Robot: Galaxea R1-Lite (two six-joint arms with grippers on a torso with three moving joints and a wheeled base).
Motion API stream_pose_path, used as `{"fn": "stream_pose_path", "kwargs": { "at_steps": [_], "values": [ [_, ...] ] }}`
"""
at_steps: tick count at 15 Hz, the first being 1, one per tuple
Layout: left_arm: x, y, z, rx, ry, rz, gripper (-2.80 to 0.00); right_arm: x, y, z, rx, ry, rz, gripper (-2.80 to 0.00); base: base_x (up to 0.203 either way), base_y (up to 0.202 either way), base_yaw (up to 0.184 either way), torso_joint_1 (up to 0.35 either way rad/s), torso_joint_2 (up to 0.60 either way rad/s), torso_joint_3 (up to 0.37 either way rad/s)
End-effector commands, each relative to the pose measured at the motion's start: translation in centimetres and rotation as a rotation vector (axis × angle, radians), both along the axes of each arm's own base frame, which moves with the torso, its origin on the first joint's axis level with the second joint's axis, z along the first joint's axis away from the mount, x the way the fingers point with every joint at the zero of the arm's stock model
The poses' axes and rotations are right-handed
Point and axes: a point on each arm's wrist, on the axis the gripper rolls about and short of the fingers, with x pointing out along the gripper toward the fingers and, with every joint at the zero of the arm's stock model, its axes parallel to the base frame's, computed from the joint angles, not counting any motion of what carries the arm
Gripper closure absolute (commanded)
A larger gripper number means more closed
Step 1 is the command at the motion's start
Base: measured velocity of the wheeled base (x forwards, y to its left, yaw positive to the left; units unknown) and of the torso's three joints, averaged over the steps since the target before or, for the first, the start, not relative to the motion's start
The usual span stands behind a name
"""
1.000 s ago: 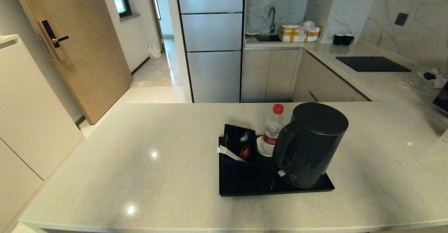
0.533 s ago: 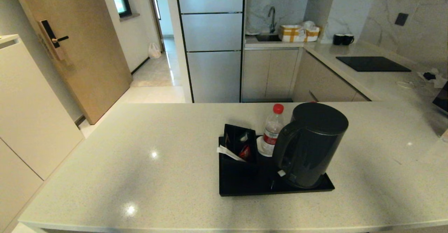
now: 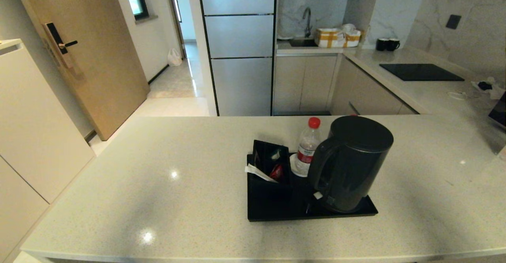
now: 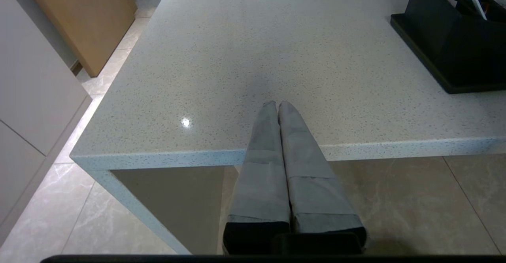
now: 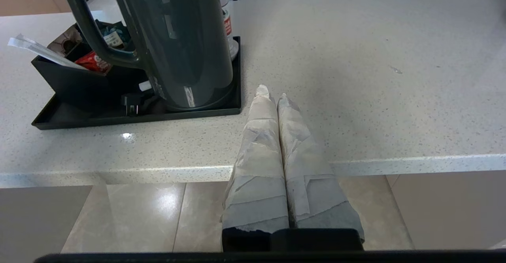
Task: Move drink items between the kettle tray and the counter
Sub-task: Pick up the kettle
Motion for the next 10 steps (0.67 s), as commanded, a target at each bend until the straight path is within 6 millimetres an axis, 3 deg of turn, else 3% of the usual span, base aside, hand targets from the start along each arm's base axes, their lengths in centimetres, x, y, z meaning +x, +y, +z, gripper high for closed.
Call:
{"fn": "stream_pose_path", "kwargs": {
  "at_steps": [1,10],
  "values": [
    [-0.01,0.0,-0.08,-0.001,0.004,0.001,0.0,0.02,0.0,-0.05,0.001,0.003,0.0,0.0,0.0,0.0,0.0,0.0,0.0,0.0],
    [-0.01,0.04,-0.01,-0.049,-0.002,0.02,0.0,0.02,0.0,-0.05,0.001,0.004,-0.001,0.0,0.0,0.0,0.0,0.0,0.0,0.0]
  ]
}}
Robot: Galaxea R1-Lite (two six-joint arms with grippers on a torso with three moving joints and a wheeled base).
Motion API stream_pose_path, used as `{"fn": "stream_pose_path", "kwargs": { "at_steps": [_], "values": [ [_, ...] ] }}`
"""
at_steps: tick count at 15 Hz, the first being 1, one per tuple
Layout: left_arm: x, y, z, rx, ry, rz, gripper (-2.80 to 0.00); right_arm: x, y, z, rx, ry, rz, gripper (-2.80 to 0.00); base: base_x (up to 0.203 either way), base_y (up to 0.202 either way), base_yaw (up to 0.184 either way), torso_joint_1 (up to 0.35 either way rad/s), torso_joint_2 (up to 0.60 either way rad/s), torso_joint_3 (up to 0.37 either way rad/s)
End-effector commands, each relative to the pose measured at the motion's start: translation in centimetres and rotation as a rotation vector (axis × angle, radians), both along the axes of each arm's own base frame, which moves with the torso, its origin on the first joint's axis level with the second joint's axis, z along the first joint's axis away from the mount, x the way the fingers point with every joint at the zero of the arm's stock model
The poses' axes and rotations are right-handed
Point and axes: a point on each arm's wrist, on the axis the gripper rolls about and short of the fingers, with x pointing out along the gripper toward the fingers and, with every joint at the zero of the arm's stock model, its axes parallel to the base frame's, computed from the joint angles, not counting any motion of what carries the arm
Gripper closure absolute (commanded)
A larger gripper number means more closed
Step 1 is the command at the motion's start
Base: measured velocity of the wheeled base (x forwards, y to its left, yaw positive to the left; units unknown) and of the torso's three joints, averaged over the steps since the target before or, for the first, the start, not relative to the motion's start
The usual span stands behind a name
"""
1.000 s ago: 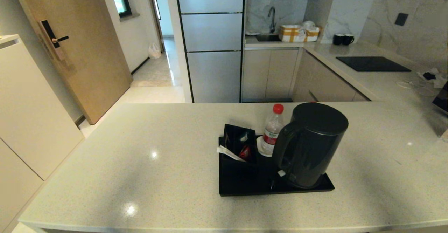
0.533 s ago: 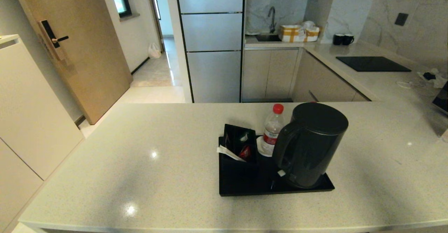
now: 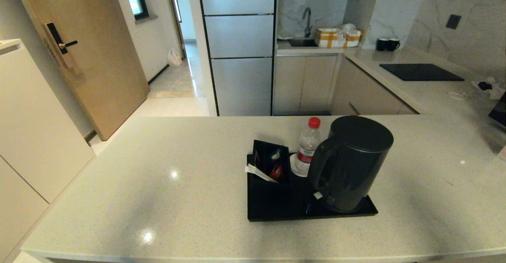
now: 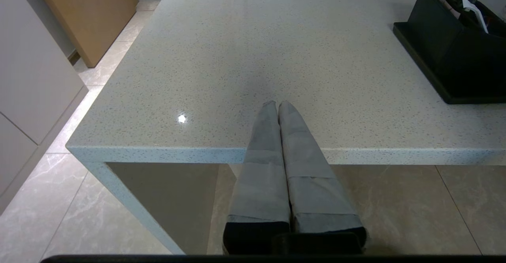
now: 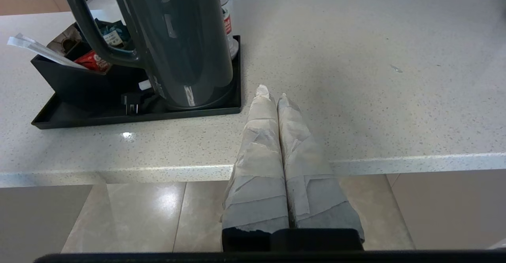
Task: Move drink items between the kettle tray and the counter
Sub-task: Pick up the kettle
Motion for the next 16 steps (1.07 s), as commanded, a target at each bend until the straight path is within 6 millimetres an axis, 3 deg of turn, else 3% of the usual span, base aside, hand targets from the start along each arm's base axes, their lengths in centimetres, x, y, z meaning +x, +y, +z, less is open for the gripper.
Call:
{"fn": "stream_pose_path", "kwargs": {
  "at_steps": [1,16],
  "values": [
    [-0.01,0.0,-0.01,-0.001,-0.002,0.0,0.0,0.01,0.0,0.0,0.0,0.001,0.0,0.0,0.0,0.0,0.0,0.0,0.0,0.0],
    [-0.02,0.0,0.07,-0.027,-0.008,0.0,0.0,0.01,0.0,0.01,0.0,0.001,-0.001,0.0,0.0,0.0,0.0,0.0,0.0,0.0]
  ]
}}
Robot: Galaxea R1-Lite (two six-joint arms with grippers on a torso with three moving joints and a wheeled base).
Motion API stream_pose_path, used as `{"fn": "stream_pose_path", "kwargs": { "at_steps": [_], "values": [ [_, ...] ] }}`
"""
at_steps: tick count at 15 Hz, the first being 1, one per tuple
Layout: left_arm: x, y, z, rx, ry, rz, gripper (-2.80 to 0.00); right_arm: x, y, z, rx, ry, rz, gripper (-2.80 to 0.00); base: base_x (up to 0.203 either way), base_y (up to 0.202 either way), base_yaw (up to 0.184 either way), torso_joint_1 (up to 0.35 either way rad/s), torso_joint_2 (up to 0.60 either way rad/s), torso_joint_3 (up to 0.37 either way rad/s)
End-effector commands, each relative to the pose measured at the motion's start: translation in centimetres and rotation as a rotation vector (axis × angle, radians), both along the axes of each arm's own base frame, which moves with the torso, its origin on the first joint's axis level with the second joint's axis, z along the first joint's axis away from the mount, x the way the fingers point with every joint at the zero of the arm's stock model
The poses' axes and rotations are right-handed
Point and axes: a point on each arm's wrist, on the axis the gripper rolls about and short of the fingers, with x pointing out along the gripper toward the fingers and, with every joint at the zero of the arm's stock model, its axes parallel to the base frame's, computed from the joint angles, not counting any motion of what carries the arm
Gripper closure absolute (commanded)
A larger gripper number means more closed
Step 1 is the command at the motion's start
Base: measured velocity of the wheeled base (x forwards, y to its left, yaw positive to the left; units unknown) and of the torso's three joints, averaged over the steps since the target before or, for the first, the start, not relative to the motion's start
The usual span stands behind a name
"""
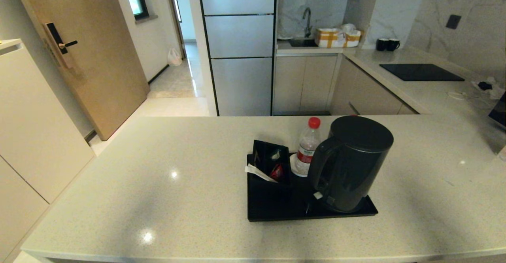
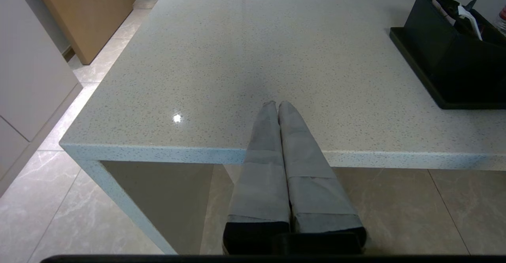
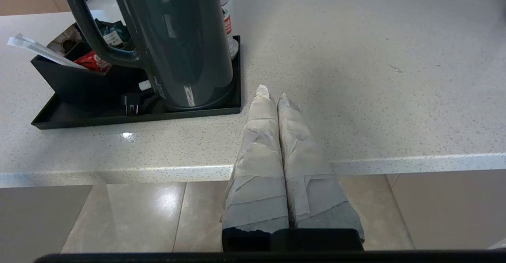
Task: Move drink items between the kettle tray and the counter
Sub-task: Pick up the kettle
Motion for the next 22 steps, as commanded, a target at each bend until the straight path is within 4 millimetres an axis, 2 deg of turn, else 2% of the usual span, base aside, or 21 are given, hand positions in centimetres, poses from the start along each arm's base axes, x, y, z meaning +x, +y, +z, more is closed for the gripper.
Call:
{"fn": "stream_pose_path", "kwargs": {
  "at_steps": [1,13,14,16,18,20,22],
  "values": [
    [0.0,0.0,0.0,0.001,0.0,-0.001,0.0,0.0,0.0,0.1,-0.002,-0.001,0.0,0.0,0.0,0.0,0.0,0.0,0.0,0.0],
    [0.0,0.0,0.0,0.008,-0.001,-0.001,0.0,-0.1,0.0,0.3,-0.011,-0.011,0.0,0.0,0.0,0.0,0.0,0.0,0.0,0.0],
    [0.0,0.0,0.0,0.008,-0.002,-0.001,0.0,-0.4,0.0,1.6,-0.007,-0.043,0.001,0.0,0.0,0.0,0.0,0.0,0.0,0.0],
    [0.0,0.0,0.0,0.009,0.0,-0.001,0.0,-1.1,0.0,6.5,0.026,-0.115,0.016,0.0,0.0,0.0,0.0,0.0,0.0,0.0],
    [0.0,0.0,0.0,0.01,-0.002,-0.001,0.0,-1.2,0.1,10.8,0.058,-0.091,0.058,0.0,0.0,0.0,0.0,0.0,0.0,0.0],
    [0.0,0.0,0.0,0.009,-0.001,-0.001,0.0,-1.0,0.3,12.4,0.1,0.147,0.124,0.0,0.0,0.0,0.0,0.0,0.0,0.0],
    [0.0,0.0,0.0,0.008,0.0,-0.001,0.0,-0.2,0.8,13.4,0.201,0.309,0.353,0.0,0.0,0.0,0.0,0.0,0.0,0.0]
  ]
}}
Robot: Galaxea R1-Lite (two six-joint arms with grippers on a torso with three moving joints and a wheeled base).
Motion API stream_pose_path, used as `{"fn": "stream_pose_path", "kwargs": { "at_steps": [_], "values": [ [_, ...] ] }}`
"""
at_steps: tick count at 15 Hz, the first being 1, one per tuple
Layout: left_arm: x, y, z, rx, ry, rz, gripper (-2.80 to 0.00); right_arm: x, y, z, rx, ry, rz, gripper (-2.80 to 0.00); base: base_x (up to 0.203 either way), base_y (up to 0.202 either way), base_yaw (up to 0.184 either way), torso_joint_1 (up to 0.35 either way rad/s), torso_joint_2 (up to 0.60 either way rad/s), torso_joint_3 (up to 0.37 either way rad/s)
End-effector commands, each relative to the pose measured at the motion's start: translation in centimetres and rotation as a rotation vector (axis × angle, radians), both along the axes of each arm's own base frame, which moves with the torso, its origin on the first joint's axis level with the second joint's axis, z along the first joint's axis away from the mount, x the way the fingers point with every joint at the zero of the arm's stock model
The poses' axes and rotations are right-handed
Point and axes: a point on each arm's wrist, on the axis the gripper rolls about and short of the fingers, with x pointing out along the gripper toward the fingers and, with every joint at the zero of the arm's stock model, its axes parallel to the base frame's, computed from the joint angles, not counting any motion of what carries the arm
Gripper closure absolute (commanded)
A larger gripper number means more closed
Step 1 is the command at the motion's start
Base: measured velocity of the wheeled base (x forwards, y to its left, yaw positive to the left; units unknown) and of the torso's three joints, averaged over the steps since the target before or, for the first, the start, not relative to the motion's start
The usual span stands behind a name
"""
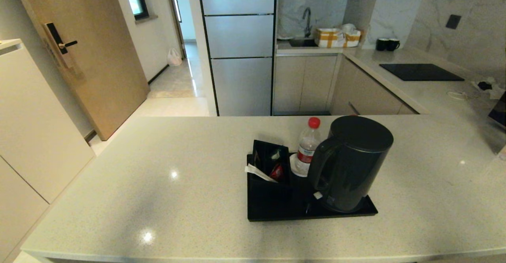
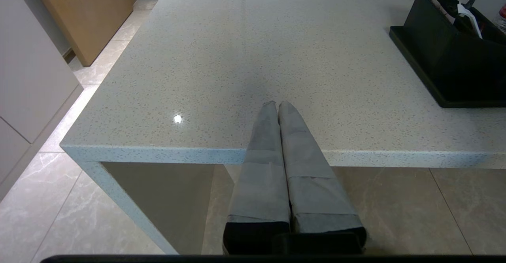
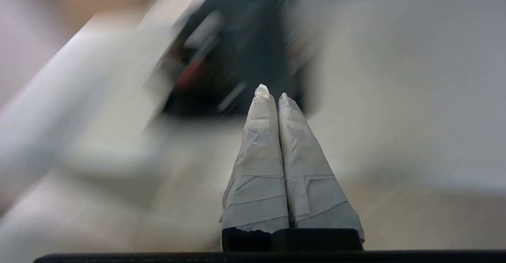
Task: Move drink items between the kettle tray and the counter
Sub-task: Pick up the kettle
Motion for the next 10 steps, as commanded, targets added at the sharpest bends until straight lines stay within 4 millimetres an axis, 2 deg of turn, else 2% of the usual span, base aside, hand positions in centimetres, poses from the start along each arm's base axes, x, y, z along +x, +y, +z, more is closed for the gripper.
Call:
{"fn": "stream_pose_path", "kwargs": {
  "at_steps": [1,3,5,7,8,10],
  "values": [
    [0.0,0.0,0.0,0.0,-0.001,0.001,0.0,2.3,0.5,0.9,0.091,0.237,0.246,0.0,0.0,0.0,0.0,0.0,0.0,0.0],
    [0.0,0.0,0.0,0.0,-0.001,0.001,0.0,4.0,0.9,0.9,0.155,0.361,0.416,0.0,0.0,0.0,0.0,0.0,0.0,0.0],
    [0.0,0.0,0.0,0.0,-0.002,0.001,0.0,6.3,1.1,0.5,0.196,0.473,0.5,0.0,0.0,0.0,0.0,0.0,0.0,0.0],
    [0.0,0.0,0.0,0.0,0.001,0.001,0.0,9.0,1.3,-1.0,0.178,0.544,0.54,0.0,0.0,0.0,0.0,0.0,0.0,0.0],
    [0.0,0.0,0.0,0.0,-0.002,0.001,0.0,10.4,1.4,-2.3,0.147,0.552,0.554,0.0,0.0,0.0,0.0,0.0,0.0,0.0],
    [0.0,0.0,0.0,0.0,0.0,0.001,0.0,10.8,1.4,-3.4,0.115,0.523,0.56,0.0,0.0,0.0,0.0,0.0,0.0,0.0]
  ]
}}
